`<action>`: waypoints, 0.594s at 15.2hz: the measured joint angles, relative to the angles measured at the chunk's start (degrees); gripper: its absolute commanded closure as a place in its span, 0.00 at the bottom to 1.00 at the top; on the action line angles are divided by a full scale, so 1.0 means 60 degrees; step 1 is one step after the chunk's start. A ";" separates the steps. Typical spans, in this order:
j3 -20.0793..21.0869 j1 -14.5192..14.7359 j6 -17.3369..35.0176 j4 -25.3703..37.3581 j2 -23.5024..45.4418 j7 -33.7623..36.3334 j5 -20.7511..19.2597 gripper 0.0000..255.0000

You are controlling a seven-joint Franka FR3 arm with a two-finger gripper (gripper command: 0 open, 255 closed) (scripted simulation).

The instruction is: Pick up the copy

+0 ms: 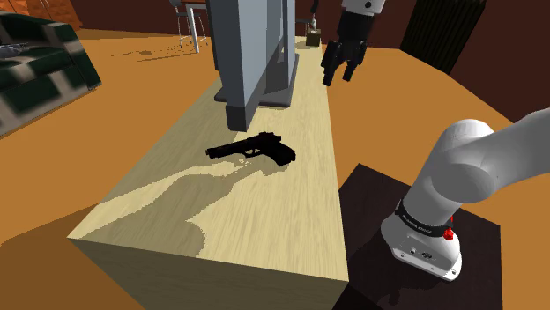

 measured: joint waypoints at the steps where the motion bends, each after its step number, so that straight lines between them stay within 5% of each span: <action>1: 0.0000 0.0000 0.0000 0.0000 0.0000 0.0000 0.0000 0.00; 9: 0.1578 0.0493 0.0863 0.0025 0.1218 0.1518 0.0400 0.00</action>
